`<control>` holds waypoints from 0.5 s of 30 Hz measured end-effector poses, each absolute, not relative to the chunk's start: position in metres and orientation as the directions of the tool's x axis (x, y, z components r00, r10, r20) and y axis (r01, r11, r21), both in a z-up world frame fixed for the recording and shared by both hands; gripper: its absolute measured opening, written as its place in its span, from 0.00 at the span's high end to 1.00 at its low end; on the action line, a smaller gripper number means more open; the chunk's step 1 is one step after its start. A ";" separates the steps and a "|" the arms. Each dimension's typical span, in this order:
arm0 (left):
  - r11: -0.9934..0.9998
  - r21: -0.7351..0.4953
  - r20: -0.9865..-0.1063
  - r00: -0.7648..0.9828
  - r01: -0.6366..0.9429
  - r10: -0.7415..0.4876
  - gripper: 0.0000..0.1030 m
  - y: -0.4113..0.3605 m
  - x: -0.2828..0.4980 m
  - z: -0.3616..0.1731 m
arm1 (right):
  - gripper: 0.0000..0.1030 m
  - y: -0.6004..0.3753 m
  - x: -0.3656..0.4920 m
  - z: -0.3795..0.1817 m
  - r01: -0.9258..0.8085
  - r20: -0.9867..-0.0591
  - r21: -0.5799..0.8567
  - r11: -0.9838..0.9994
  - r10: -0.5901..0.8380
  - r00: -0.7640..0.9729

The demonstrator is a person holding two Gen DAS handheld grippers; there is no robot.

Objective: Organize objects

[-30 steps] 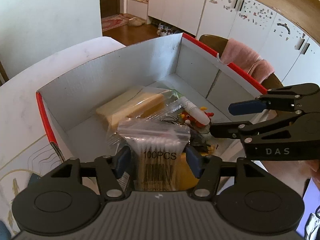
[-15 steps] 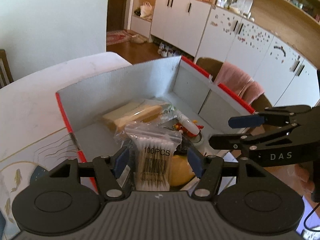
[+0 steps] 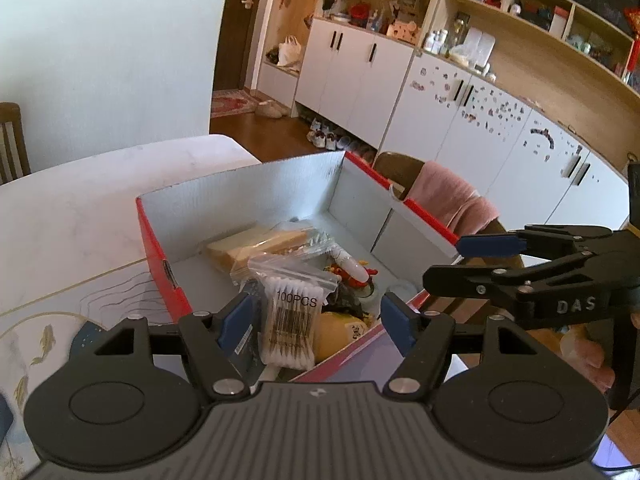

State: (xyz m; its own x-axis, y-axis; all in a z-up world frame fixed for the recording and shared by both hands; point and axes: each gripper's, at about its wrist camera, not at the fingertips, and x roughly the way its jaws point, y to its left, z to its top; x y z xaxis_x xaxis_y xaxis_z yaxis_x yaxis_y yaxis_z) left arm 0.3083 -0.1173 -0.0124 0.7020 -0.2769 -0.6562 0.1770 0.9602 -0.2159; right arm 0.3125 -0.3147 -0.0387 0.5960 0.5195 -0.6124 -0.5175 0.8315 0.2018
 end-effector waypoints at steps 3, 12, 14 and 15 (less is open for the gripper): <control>0.962 -0.216 -0.643 0.717 0.165 -0.268 0.18 -0.115 0.300 -0.007 | 0.18 -0.313 0.304 -0.034 -0.532 -0.597 0.195 0.824 0.530 0.602; 0.974 -0.194 -0.633 0.744 0.118 -0.216 0.02 -0.111 0.281 0.001 | 0.01 -0.315 0.284 -0.026 -0.516 -0.547 0.207 0.831 0.536 0.643; 0.976 -0.187 -0.629 0.749 0.114 -0.208 0.02 -0.111 0.276 0.002 | 0.01 -0.315 0.281 -0.027 -0.501 -0.546 0.200 0.842 0.521 0.657; 0.977 -0.182 -0.628 0.752 0.109 -0.201 0.02 -0.111 0.273 0.003 | 0.01 -0.316 0.279 -0.028 -0.494 -0.544 0.202 0.845 0.517 0.661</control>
